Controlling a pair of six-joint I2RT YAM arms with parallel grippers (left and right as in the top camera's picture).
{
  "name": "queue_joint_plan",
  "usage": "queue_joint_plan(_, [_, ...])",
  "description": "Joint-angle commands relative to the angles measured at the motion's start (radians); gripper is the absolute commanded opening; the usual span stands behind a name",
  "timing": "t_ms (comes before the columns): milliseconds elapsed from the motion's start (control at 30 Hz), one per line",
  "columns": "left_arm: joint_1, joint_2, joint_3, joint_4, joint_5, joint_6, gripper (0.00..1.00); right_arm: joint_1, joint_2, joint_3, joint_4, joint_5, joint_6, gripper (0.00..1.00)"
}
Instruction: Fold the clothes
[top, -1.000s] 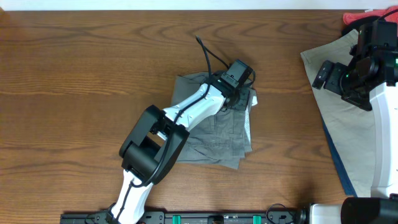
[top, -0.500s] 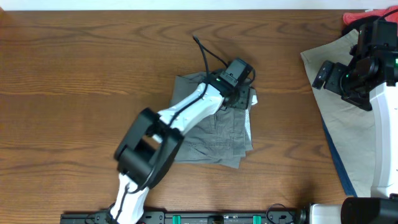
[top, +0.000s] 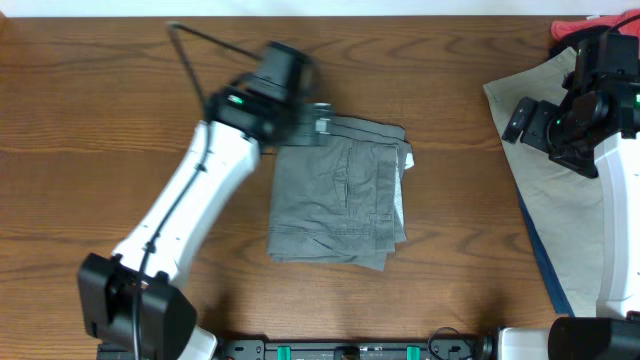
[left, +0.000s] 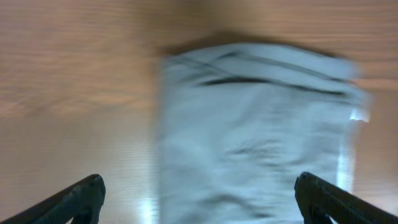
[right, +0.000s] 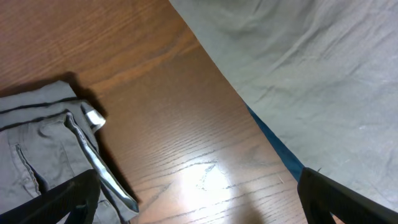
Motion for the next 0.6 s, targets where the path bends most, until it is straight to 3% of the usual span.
queue_joint_plan(0, [0.134,0.031,-0.03,-0.042,0.018,0.072,0.98,-0.003,0.005,0.001,-0.001,0.001,0.013,0.99])
queue_joint_plan(267, [0.34,0.132,-0.16,-0.02,0.321,0.188,0.98,-0.003,0.005,0.001,-0.001,0.001,0.013,0.99])
queue_joint_plan(567, [0.331,0.243,-0.248,-0.004,0.566,0.349,0.98,-0.003,0.005,0.001,-0.001,0.001,0.013,0.99])
